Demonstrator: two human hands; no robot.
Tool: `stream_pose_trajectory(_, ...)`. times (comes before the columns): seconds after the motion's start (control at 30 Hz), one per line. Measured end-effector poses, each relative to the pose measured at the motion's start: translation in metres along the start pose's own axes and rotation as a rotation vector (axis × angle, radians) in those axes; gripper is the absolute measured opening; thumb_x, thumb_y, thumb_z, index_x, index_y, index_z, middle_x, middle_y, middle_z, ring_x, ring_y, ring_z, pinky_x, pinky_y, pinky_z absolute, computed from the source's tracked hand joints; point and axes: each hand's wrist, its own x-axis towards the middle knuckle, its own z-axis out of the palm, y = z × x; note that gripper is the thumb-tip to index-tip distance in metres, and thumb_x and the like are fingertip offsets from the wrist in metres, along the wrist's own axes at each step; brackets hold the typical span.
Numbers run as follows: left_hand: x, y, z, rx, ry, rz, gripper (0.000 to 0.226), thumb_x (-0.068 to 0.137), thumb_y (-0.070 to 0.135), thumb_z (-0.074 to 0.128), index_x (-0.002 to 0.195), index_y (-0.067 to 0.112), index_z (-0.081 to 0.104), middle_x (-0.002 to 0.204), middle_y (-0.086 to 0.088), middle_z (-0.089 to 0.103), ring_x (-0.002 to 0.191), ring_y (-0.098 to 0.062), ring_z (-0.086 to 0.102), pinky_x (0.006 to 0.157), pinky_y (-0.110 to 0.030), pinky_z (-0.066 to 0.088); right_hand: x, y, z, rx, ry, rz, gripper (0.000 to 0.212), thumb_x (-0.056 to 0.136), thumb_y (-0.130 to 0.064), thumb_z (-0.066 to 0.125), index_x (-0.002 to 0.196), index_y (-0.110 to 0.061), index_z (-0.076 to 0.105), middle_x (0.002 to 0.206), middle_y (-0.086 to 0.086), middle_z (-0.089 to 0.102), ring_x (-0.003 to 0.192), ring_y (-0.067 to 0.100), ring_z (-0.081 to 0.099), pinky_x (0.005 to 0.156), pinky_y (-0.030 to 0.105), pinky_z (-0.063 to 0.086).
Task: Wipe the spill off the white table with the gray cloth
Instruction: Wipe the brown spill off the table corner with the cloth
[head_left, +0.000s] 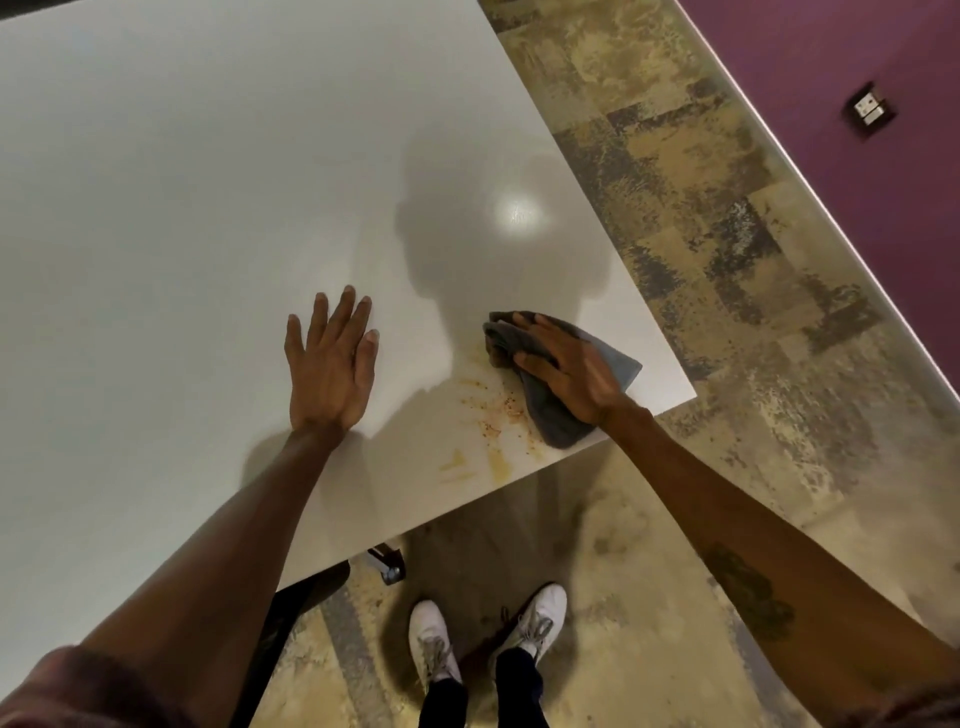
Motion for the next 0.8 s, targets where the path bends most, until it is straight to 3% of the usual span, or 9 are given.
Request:
stream_pose_trajectory(0.07, 0.000, 0.000, 0.000, 0.000, -0.003, -0.003, 0.055, 0.109, 0.045, 0.017, 0.158, 0.025, 0.032, 0.169, 0.006, 0.024, 0.159, -0.021, 0.012, 0.128, -0.055, 0.007, -0.011, -0.013, 0.008, 0.155, 0.019, -0.017, 0.045, 0.103, -0.040, 0.042, 0.147, -0.031, 0.038, 0.145, -0.020, 0.048, 0.132, -0.006, 0.040, 0.113, 0.015, 0.025)
stream_pose_trajectory(0.1, 0.000, 0.000, 0.000, 0.003, -0.004, -0.003, 0.055, 0.109, 0.045, 0.016, 0.158, 0.025, 0.032, 0.169, 0.006, 0.024, 0.159, -0.021, 0.011, 0.128, -0.055, 0.007, -0.016, -0.022, 0.016, 0.261, 0.054, -0.022, 0.047, 0.103, -0.039, 0.041, 0.148, -0.025, 0.037, 0.145, -0.019, 0.048, 0.134, -0.001, 0.044, 0.114, 0.011, 0.024)
stream_pose_trajectory(0.17, -0.001, -0.001, -0.001, 0.014, -0.004, -0.001, 0.055, 0.109, 0.045, 0.016, 0.159, 0.025, 0.031, 0.169, 0.005, 0.023, 0.159, -0.021, 0.011, 0.128, -0.055, 0.007, -0.025, -0.039, 0.041, 0.430, 0.248, 0.128, 0.064, 0.097, -0.048, 0.036, 0.148, -0.009, 0.036, 0.146, 0.002, 0.050, 0.136, 0.023, 0.047, 0.123, 0.025, 0.021)
stream_pose_trajectory(0.23, -0.001, 0.000, 0.000, 0.024, -0.006, 0.011, 0.054, 0.109, 0.044, 0.017, 0.159, 0.026, 0.031, 0.169, 0.006, 0.023, 0.159, -0.021, 0.010, 0.128, -0.055, 0.006, -0.028, -0.050, 0.053, 0.281, 0.411, 0.325, 0.057, 0.099, -0.039, 0.041, 0.146, -0.007, 0.040, 0.144, 0.013, 0.052, 0.135, 0.029, 0.048, 0.120, 0.033, 0.030)
stream_pose_trajectory(0.3, -0.001, 0.000, 0.000, 0.016, -0.010, 0.010, 0.053, 0.110, 0.042, 0.020, 0.159, 0.026, 0.031, 0.169, 0.006, 0.022, 0.159, -0.020, 0.010, 0.128, -0.054, 0.006, -0.026, -0.061, 0.064, 0.134, 0.537, 0.431, 0.052, 0.103, -0.033, 0.043, 0.149, -0.010, 0.037, 0.152, 0.011, 0.045, 0.143, 0.027, 0.039, 0.121, 0.033, 0.027)
stream_pose_trajectory(0.4, 0.000, 0.001, 0.000, 0.022, -0.002, 0.006, 0.052, 0.109, 0.038, 0.025, 0.159, 0.024, 0.033, 0.168, 0.004, 0.024, 0.159, -0.022, 0.013, 0.128, -0.055, 0.008, -0.010, -0.079, 0.080, 0.099, 0.700, 0.606, 0.053, 0.105, -0.032, 0.039, 0.152, -0.009, 0.030, 0.157, 0.010, 0.036, 0.148, 0.024, 0.029, 0.125, 0.035, 0.019)
stream_pose_trajectory(0.5, -0.001, 0.000, -0.001, 0.071, 0.040, 0.068, 0.051, 0.110, 0.034, 0.029, 0.157, 0.017, 0.036, 0.166, -0.004, 0.029, 0.157, -0.029, 0.019, 0.126, -0.058, 0.015, 0.014, -0.092, 0.088, 0.070, 0.824, 0.752, 0.054, 0.106, -0.034, 0.036, 0.152, -0.006, 0.030, 0.157, 0.011, 0.037, 0.148, 0.025, 0.030, 0.124, 0.037, 0.023)
stream_pose_trajectory(0.63, 0.002, 0.002, -0.004, 0.113, 0.012, 0.055, 0.052, 0.110, 0.036, 0.026, 0.157, 0.019, 0.037, 0.166, -0.005, 0.030, 0.157, -0.030, 0.021, 0.125, -0.059, 0.017, 0.054, -0.093, 0.080, 0.068, 0.889, 0.804, 0.054, 0.106, -0.033, 0.036, 0.152, -0.004, 0.030, 0.157, 0.014, 0.036, 0.148, 0.027, 0.031, 0.124, 0.041, 0.025)
stream_pose_trajectory(0.8, 0.003, 0.001, -0.006, 0.098, -0.017, 0.050, 0.055, 0.108, 0.039, 0.022, 0.159, 0.021, 0.033, 0.169, -0.003, 0.023, 0.159, -0.028, 0.013, 0.126, -0.060, 0.014, 0.095, -0.089, 0.069, 0.035, 0.855, 0.743, 0.054, 0.106, -0.031, 0.038, 0.150, -0.002, 0.032, 0.155, 0.017, 0.038, 0.146, 0.031, 0.033, 0.122, 0.045, 0.028)
